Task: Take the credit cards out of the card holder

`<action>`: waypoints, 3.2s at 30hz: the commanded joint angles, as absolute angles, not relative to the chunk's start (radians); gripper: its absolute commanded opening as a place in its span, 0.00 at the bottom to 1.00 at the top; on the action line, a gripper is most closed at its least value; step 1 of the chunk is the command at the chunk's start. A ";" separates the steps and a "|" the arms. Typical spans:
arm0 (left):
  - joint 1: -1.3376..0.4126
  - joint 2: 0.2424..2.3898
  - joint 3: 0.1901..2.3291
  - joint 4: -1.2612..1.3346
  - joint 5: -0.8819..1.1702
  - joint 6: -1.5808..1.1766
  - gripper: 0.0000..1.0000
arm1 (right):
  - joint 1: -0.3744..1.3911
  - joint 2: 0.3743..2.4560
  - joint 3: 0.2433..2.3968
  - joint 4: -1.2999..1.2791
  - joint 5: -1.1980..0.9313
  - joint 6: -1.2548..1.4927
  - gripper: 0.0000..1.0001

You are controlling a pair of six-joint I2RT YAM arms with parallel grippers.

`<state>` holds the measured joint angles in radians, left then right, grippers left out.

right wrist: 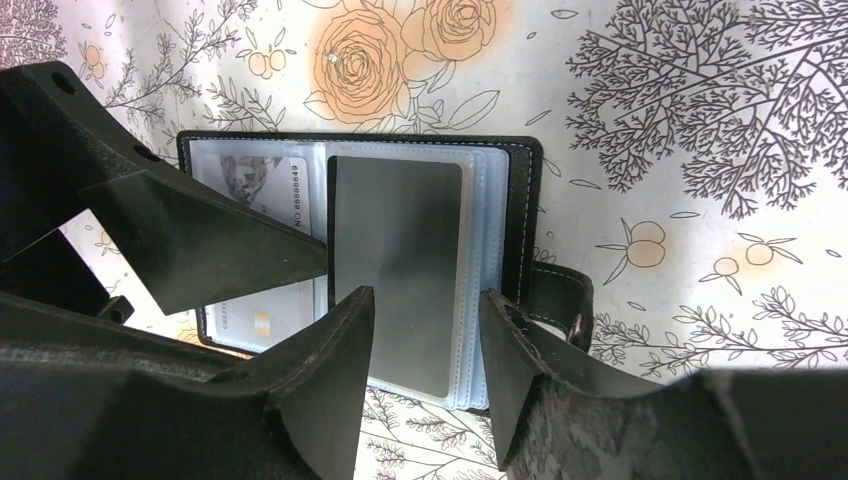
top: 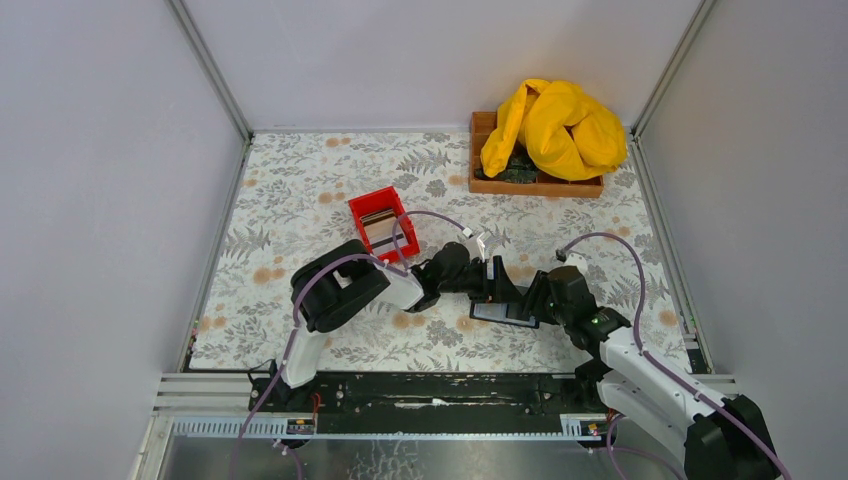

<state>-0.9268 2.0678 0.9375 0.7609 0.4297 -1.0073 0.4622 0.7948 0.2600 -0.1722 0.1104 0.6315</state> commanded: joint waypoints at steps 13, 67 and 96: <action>-0.936 2.113 0.948 0.696 0.427 -0.983 0.78 | 0.462 0.732 0.316 -0.158 0.012 0.565 0.47; -0.936 2.158 0.959 0.753 0.485 -1.032 0.13 | 0.586 0.693 0.442 -0.255 0.073 0.532 0.46; -0.937 2.182 1.004 0.613 0.445 -1.009 0.00 | 0.476 0.831 0.396 -0.276 0.210 0.611 0.47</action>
<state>-0.9298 2.1456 0.9901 0.6853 0.4728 -1.0370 0.4877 0.8082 0.4145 -0.3210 0.2001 0.6083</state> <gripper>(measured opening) 0.014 0.464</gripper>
